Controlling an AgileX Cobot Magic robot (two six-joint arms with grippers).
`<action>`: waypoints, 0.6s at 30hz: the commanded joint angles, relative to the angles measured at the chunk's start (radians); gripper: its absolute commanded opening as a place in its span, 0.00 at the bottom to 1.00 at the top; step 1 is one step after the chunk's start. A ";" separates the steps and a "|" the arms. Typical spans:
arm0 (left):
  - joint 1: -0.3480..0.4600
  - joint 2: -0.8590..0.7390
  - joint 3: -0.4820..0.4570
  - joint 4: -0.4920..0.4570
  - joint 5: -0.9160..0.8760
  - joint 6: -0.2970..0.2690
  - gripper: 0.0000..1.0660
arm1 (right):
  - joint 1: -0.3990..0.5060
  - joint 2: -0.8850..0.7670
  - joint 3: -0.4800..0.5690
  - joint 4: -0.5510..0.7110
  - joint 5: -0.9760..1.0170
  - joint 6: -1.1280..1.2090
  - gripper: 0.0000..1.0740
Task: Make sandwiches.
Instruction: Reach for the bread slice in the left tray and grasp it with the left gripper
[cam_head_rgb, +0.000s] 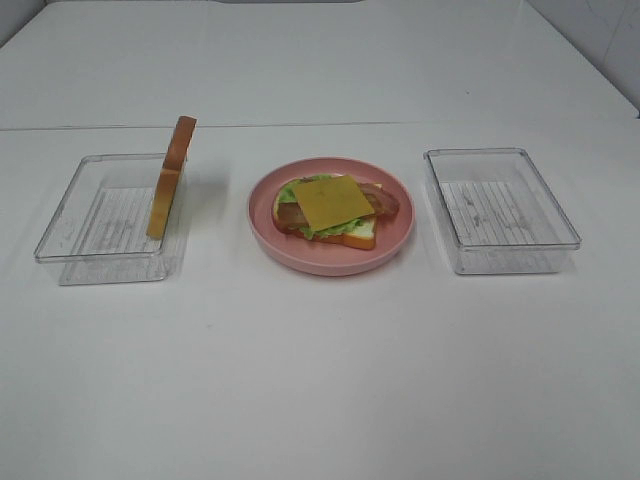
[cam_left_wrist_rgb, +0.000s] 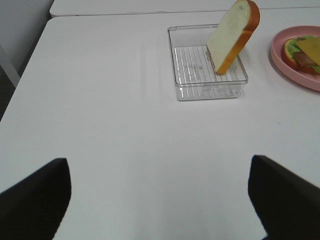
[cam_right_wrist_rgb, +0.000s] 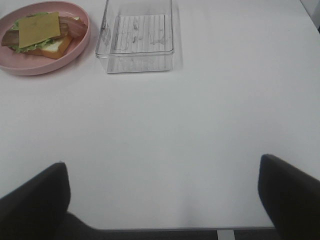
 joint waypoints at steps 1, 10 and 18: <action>0.005 -0.003 0.002 -0.006 -0.002 0.001 0.83 | -0.004 -0.034 0.002 0.005 -0.009 -0.004 0.92; 0.005 0.003 0.002 -0.010 -0.006 0.001 0.83 | -0.004 -0.034 0.002 0.005 -0.009 -0.004 0.92; -0.004 0.264 -0.136 -0.014 -0.043 -0.017 0.87 | -0.004 -0.034 0.002 0.005 -0.009 -0.004 0.92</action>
